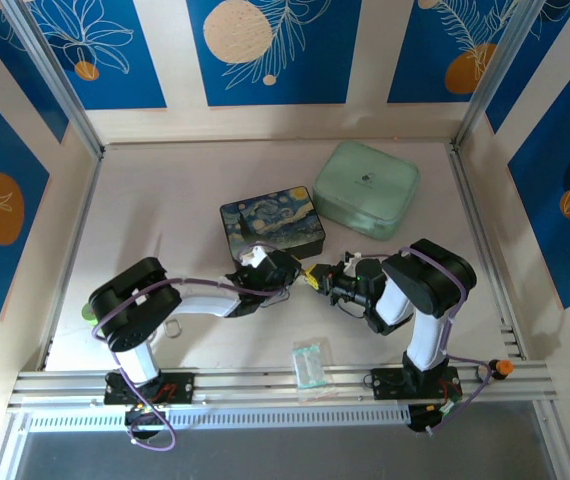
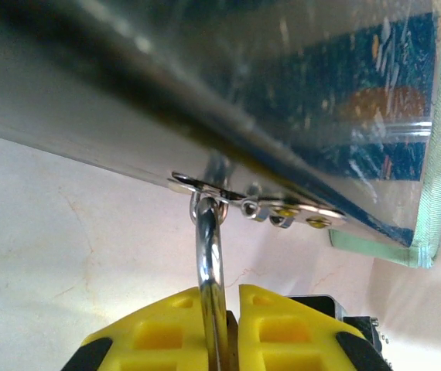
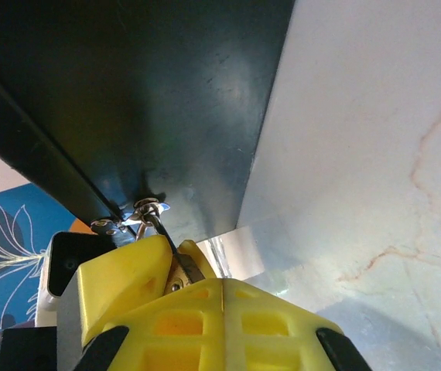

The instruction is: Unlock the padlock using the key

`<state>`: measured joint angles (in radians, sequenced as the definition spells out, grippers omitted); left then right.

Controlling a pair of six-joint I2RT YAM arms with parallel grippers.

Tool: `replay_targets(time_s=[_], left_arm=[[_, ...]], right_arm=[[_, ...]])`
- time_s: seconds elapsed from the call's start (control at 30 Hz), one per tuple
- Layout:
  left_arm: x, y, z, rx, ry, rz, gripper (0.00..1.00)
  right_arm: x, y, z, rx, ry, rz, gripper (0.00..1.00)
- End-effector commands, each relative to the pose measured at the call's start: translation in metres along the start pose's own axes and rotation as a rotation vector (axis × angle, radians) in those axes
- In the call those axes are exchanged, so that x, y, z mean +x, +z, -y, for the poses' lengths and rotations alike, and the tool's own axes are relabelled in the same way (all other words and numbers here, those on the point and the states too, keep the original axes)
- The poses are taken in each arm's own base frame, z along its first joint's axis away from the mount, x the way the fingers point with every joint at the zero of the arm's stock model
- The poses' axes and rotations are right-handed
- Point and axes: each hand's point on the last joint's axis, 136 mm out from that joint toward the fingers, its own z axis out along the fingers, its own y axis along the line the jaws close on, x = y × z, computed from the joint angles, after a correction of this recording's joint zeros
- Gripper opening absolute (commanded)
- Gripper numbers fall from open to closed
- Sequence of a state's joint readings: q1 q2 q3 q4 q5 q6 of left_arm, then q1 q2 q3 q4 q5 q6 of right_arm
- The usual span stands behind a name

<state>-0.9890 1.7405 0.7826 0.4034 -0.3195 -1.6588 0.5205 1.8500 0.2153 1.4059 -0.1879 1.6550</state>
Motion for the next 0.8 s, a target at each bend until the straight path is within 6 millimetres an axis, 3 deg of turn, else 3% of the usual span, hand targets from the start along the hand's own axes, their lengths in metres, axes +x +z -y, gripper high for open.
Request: replay_targets(time_s=[0.0, 0.2, 0.5, 0.63, 0.77], left_arm=[[0.040, -0.002, 0.004, 0.010, -0.083, -0.168, 0.00], [0.040, 0.000, -0.001, 0.008, -0.088, -0.170, 0.00], [0.034, -0.001, -0.012, -0.001, -0.091, -0.151, 0.00], [0.034, -0.001, -0.010, 0.004, -0.086, -0.153, 0.00], [0.032, -0.002, -0.013, 0.000, -0.085, -0.149, 0.00]], right_arm=[[0.009, 0.011, -0.003, -0.001, -0.019, -0.030, 0.00], [0.008, 0.005, 0.003, 0.013, -0.023, -0.027, 0.00], [0.012, -0.008, 0.005, 0.083, -0.094, -0.013, 0.13], [0.015, -0.013, 0.000, 0.130, -0.145, -0.012, 0.26], [0.014, -0.023, -0.002, 0.182, -0.184, 0.016, 0.32]])
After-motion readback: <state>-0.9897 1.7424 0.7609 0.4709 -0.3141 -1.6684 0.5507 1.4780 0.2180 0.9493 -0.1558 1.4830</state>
